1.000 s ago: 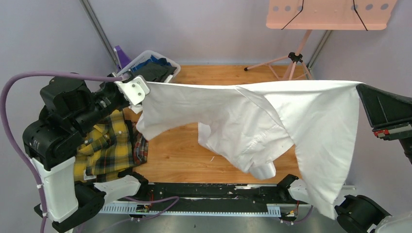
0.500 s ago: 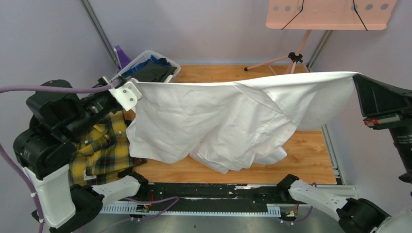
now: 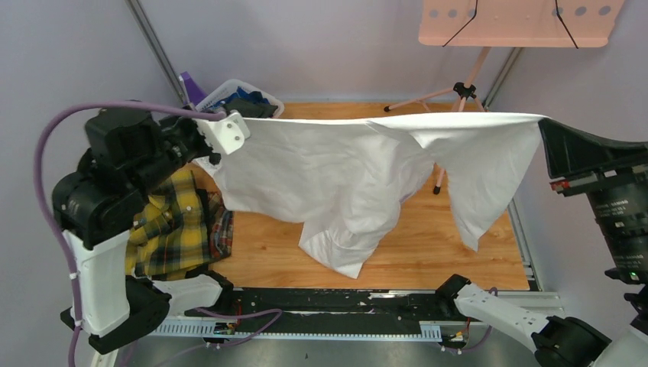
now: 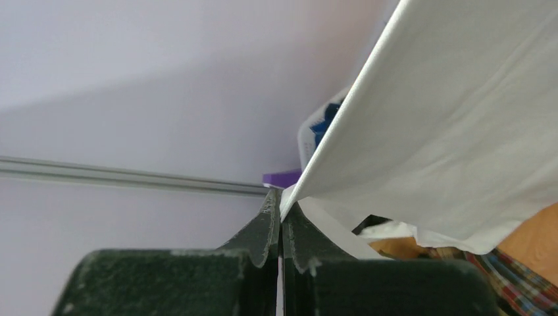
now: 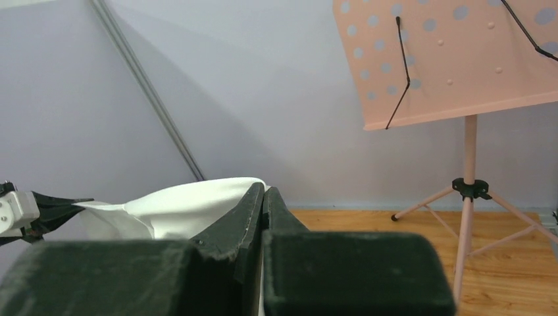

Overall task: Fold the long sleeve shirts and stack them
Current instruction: Flatten out the shirt at the center of the board.

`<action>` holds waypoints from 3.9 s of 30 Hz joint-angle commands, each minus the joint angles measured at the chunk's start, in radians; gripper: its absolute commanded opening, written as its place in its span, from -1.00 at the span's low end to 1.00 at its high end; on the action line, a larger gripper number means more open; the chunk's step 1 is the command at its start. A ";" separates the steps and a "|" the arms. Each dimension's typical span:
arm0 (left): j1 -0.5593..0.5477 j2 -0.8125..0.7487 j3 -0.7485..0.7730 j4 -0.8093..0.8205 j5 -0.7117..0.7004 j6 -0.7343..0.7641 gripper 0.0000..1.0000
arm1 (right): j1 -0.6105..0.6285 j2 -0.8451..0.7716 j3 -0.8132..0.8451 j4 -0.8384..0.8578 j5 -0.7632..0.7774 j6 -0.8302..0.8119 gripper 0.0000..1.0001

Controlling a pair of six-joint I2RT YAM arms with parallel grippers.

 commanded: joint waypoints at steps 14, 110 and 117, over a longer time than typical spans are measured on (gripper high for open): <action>0.007 -0.013 0.290 -0.284 0.560 -0.098 -1.00 | -0.004 -0.147 0.211 0.008 0.042 -0.003 -1.00; 0.181 -0.218 -1.402 0.216 0.247 0.208 0.53 | 0.418 0.078 -1.014 -0.405 -0.147 0.751 -1.00; 0.122 -0.160 -1.397 0.171 0.353 0.149 0.69 | 0.375 0.156 -1.039 -0.334 -0.173 0.681 -1.00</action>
